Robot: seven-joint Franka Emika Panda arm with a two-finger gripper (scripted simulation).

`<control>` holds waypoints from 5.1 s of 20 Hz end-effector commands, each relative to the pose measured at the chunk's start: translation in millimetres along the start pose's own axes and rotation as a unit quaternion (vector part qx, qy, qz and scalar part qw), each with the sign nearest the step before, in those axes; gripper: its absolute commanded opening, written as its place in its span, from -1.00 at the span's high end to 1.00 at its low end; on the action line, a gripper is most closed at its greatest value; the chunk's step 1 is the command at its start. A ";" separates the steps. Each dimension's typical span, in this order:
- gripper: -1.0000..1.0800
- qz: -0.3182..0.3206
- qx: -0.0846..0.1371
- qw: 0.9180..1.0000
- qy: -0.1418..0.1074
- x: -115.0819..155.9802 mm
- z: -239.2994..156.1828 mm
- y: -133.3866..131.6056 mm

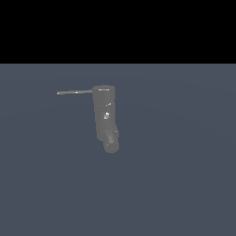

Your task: Turn on the faucet by rotating a designated handle.

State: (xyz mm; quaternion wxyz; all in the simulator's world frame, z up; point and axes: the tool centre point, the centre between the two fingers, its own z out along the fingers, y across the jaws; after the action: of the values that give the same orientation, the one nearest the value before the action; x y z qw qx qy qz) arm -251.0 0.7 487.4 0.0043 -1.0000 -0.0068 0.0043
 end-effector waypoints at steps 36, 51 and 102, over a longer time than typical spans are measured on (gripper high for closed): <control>1.00 0.247 0.002 0.969 0.001 64.9 105.2 -111.5; 1.00 0.384 0.004 0.923 0.002 127.6 165.4 -157.6; 1.00 0.637 -0.001 0.771 0.006 275.1 285.7 -175.0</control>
State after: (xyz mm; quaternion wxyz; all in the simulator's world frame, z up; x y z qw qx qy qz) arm 22.9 182.7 200.8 -0.0003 -0.7751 0.6319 -0.0001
